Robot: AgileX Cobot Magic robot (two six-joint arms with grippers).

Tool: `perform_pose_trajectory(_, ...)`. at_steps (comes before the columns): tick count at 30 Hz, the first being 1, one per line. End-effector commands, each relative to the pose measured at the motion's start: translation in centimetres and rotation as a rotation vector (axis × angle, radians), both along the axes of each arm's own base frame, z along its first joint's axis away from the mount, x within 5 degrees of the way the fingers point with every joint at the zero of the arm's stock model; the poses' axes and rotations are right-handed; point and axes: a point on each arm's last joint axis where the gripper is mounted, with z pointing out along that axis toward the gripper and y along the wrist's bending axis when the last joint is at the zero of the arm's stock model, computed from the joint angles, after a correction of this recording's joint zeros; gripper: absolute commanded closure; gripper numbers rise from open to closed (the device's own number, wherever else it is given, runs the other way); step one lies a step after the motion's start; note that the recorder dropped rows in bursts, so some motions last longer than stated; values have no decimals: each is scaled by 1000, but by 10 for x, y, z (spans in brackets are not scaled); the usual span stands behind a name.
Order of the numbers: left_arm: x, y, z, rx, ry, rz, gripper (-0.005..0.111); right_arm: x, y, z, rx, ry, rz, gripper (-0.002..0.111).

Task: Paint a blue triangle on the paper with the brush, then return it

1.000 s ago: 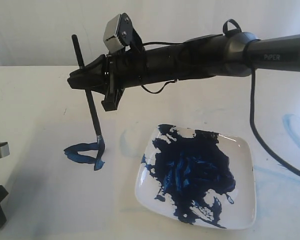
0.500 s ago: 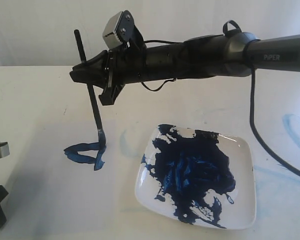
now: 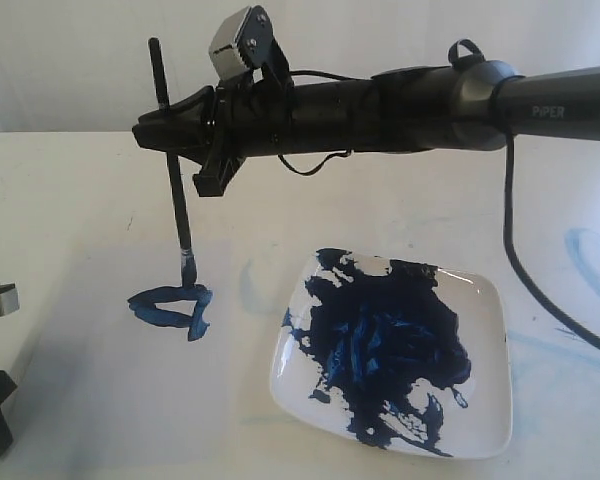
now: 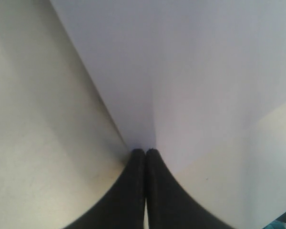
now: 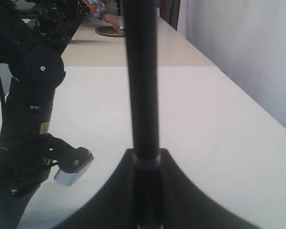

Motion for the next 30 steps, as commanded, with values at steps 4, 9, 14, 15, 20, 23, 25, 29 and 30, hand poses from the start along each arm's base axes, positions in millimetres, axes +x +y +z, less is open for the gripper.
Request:
perform_pose_trajectory(4,0,1,-3,15,-14,9,107,-19,-10,48,91,11,65,108)
perform_pose_trajectory(9,0,1,-2,13,-13,10,107,-29,-15,60,46,36,83,108)
perform_pose_trajectory(14,1,1,-3,16,-25,17,107,-43,-30,72,3,32,10,108)
perform_pose_trajectory(15,1,1,-3,16,-25,17,107,-45,-34,74,-12,19,-20,108)
perform_pose_trajectory(20,1,1,-3,16,-23,17,107,-67,-60,88,-51,-12,-159,108)
perform_pose_trajectory(23,1,1,-3,16,-23,17,107,-79,-77,98,-54,1,-250,108)
perform_pose_trajectory(25,1,1,-3,17,-23,14,107,-84,-90,99,-56,22,-292,108)
perform_pose_trajectory(29,1,1,-3,17,-23,14,107,-92,-121,100,-48,103,-378,108)
perform_pose_trajectory(30,1,1,-3,17,-23,14,107,-93,-130,101,-49,117,-411,108)
